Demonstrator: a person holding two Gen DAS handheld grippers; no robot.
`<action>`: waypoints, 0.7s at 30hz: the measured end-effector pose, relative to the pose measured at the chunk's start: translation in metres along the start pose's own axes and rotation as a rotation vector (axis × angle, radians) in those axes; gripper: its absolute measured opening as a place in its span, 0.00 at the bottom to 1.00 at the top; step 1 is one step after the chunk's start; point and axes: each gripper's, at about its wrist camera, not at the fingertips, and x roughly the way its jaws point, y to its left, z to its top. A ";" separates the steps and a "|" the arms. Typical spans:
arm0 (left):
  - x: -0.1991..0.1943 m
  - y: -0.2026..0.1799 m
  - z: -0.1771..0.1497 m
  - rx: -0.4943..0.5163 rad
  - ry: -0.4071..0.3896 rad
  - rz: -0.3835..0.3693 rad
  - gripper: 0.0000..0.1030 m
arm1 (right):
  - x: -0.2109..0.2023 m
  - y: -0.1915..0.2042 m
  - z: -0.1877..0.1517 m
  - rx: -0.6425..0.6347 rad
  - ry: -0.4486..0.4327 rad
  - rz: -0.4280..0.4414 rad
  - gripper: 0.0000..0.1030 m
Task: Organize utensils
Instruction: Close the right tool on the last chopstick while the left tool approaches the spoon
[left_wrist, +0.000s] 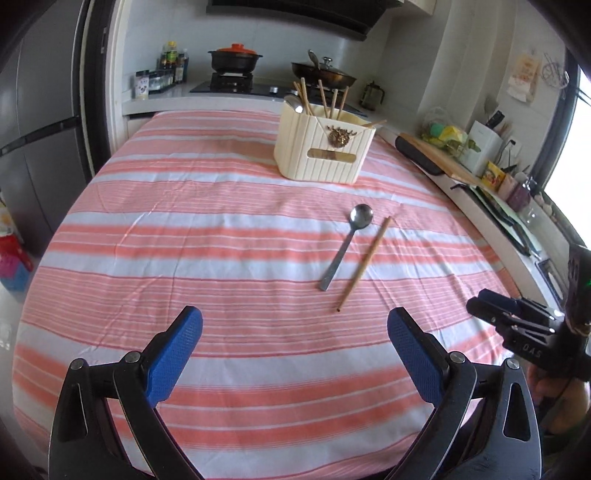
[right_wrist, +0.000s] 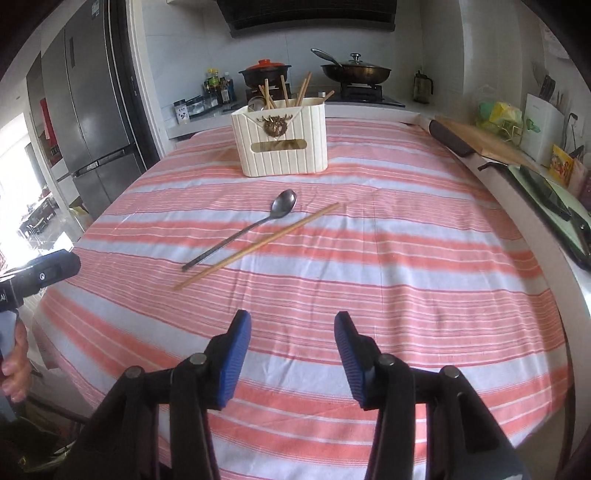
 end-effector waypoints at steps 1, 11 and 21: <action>0.001 0.000 -0.002 0.001 0.006 0.004 0.97 | 0.003 0.000 0.003 0.014 0.005 0.011 0.35; -0.003 0.004 -0.012 0.001 0.003 0.096 0.97 | 0.049 -0.007 0.012 0.144 0.104 0.092 0.25; 0.000 -0.002 -0.007 0.081 0.004 0.238 0.97 | 0.117 0.007 0.065 0.257 0.177 0.116 0.28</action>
